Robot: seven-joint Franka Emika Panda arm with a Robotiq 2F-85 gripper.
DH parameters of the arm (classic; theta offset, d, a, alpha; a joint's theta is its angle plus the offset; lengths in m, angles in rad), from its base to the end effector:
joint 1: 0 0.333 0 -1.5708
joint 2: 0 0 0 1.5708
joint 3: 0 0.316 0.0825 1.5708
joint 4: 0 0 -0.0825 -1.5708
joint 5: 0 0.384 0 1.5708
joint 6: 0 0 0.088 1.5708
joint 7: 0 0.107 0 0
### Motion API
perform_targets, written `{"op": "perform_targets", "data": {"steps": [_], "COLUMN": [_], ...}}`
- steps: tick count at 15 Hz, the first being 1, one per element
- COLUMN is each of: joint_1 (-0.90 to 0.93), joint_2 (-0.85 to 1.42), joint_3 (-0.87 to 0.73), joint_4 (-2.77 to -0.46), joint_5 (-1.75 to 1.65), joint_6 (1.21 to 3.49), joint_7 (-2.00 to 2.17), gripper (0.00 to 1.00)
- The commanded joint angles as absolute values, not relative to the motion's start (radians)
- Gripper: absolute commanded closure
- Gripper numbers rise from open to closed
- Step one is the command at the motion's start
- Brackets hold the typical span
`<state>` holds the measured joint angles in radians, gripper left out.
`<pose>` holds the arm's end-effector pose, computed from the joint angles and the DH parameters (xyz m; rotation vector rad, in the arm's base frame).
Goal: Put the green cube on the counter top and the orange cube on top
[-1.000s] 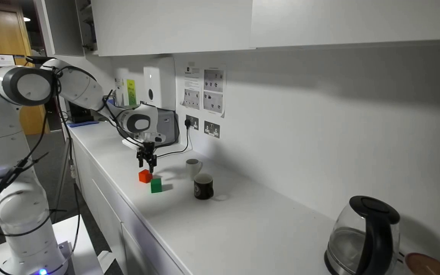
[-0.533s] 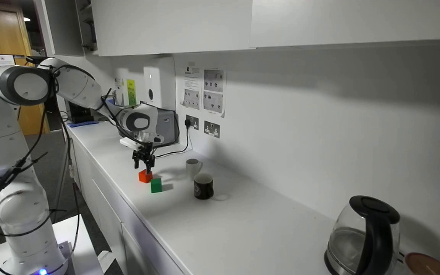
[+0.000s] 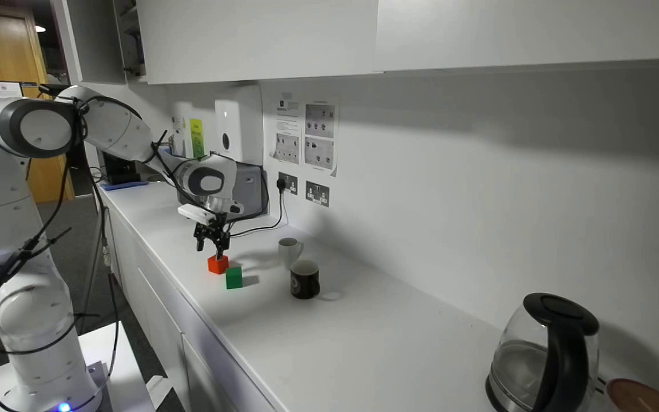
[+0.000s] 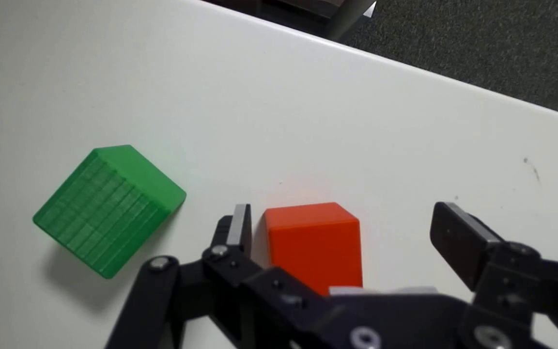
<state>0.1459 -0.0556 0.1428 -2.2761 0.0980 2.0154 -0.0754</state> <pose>0.4633 0.1437 0.3637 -3.0334 -0.4767 0.3271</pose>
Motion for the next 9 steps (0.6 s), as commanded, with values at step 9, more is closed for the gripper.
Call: {"op": "perform_targets", "data": {"steps": [9], "joint_1": [0.143], "joint_2": [-0.047], "joint_3": [0.136], "joint_4": [-2.261], "joint_5": [0.195], "joint_6": [2.022], "joint_7": [-0.154], "gripper": [0.00]}}
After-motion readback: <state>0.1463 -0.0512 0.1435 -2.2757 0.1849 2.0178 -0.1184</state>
